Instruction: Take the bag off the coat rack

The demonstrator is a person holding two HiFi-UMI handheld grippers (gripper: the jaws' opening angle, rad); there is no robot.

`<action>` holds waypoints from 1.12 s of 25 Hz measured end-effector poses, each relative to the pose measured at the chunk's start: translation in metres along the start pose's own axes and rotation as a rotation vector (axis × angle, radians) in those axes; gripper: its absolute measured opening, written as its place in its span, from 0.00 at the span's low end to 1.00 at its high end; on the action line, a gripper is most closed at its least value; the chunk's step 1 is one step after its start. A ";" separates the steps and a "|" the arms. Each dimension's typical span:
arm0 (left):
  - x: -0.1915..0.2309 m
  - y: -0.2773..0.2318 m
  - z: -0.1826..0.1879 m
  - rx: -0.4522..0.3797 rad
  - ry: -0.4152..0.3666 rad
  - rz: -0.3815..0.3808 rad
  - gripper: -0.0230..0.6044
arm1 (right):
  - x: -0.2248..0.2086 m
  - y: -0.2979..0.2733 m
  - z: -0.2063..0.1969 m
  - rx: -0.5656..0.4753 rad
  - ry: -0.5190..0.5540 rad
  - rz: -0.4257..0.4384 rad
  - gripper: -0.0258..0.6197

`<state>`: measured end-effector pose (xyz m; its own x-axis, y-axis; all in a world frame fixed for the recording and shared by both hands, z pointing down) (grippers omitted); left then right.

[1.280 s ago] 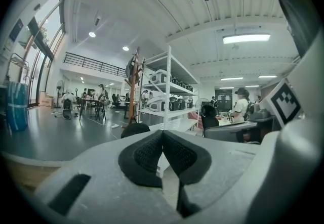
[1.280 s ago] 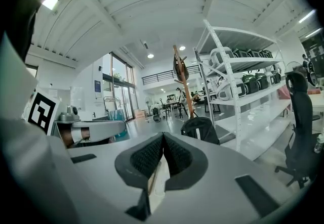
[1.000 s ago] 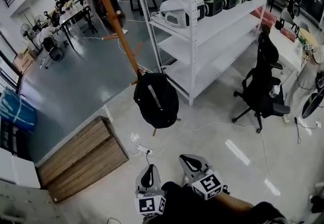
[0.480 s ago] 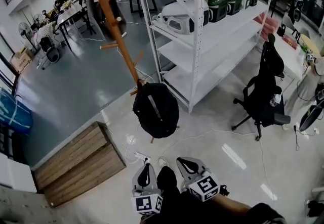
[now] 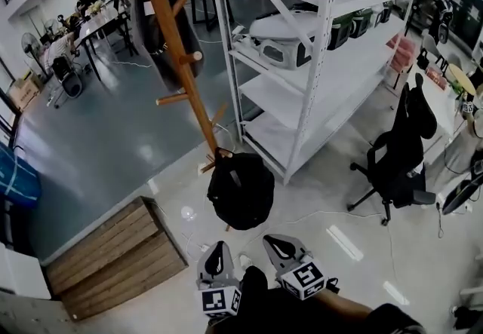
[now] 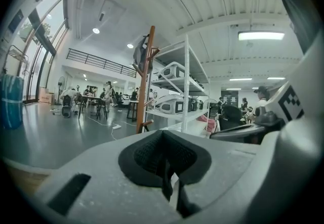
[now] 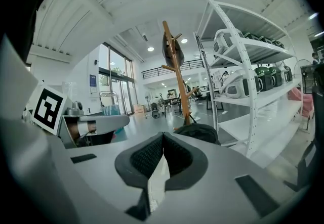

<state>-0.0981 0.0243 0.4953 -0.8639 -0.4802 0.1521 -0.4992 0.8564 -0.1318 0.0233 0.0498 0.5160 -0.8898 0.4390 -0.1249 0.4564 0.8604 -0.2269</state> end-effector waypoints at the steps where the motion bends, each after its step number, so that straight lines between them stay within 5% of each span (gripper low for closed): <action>1: 0.008 -0.009 0.003 -0.001 -0.001 -0.001 0.06 | -0.003 -0.011 0.004 0.002 0.002 -0.002 0.06; 12: 0.098 -0.080 0.012 0.022 0.004 0.004 0.06 | -0.016 -0.125 0.031 0.043 0.031 -0.003 0.06; 21: 0.118 -0.118 -0.010 0.077 0.035 0.025 0.06 | -0.046 -0.164 0.024 0.098 0.040 0.021 0.06; 28: 0.117 -0.145 -0.005 0.069 0.057 0.105 0.06 | -0.076 -0.187 0.026 0.132 0.080 0.121 0.06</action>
<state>-0.1268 -0.1550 0.5367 -0.9074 -0.3754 0.1889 -0.4113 0.8854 -0.2164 0.0055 -0.1510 0.5430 -0.8237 0.5609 -0.0825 0.5523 0.7610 -0.3404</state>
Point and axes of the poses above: the fingertips, and each gripper's own axes: y backward along the fingers, x to its left, z out of its top, the point moved 1 cm from there along y, backward along the fingers, and after that the axes turned 3 degrees about y, right-handed, at the moved point
